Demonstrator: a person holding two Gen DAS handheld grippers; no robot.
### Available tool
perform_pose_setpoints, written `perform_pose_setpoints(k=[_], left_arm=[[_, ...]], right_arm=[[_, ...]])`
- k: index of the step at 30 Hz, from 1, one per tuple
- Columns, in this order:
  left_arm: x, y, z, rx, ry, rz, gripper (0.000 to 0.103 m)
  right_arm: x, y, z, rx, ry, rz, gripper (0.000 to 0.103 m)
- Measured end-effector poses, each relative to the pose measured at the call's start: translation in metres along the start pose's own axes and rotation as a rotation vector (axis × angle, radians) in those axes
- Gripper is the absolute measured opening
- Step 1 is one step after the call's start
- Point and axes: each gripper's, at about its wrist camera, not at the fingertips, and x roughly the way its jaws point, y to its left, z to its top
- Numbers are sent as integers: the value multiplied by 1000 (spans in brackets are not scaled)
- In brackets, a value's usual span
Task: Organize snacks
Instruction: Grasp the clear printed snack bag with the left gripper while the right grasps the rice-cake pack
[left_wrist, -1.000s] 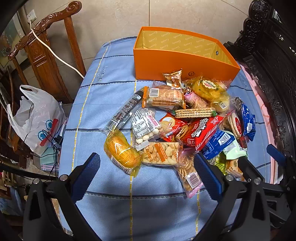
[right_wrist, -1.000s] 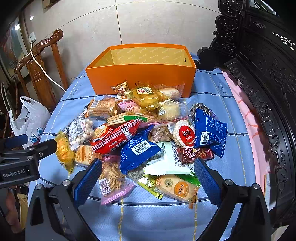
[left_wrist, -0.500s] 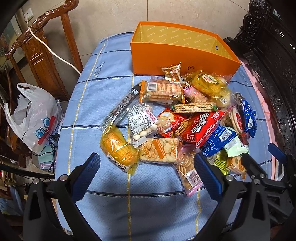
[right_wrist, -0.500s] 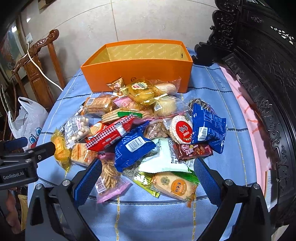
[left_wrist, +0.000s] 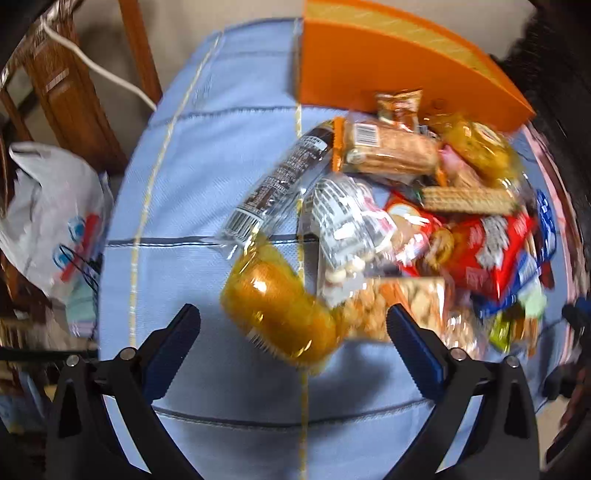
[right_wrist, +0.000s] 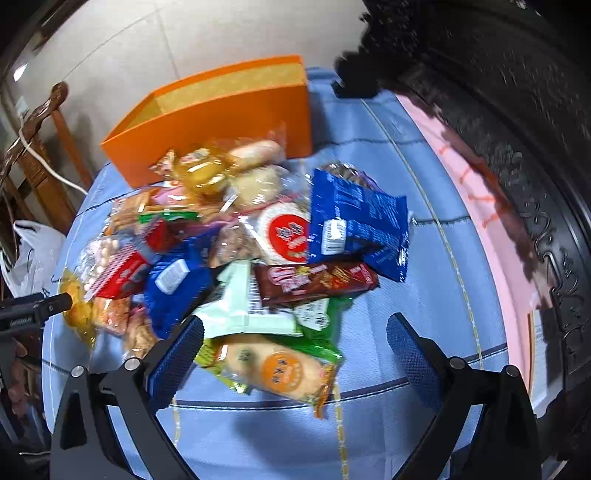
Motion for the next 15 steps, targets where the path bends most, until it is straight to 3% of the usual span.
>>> perform_pose_setpoints(k=[6,10,13,15], left_arm=[[23,-7,44,-152,72,-105,99],[38,-17,65,-142,129,-64,98],[33,-18,72,-132,136,-97,83],[25,-13,75,-148,150,-143,81]], right_arm=[[13,-8,15,25,34,24,99],[23,-11,26,28,51,42,99],[29,-11,33,34,65,53,99],[33,-10,37,32,70,62,99]])
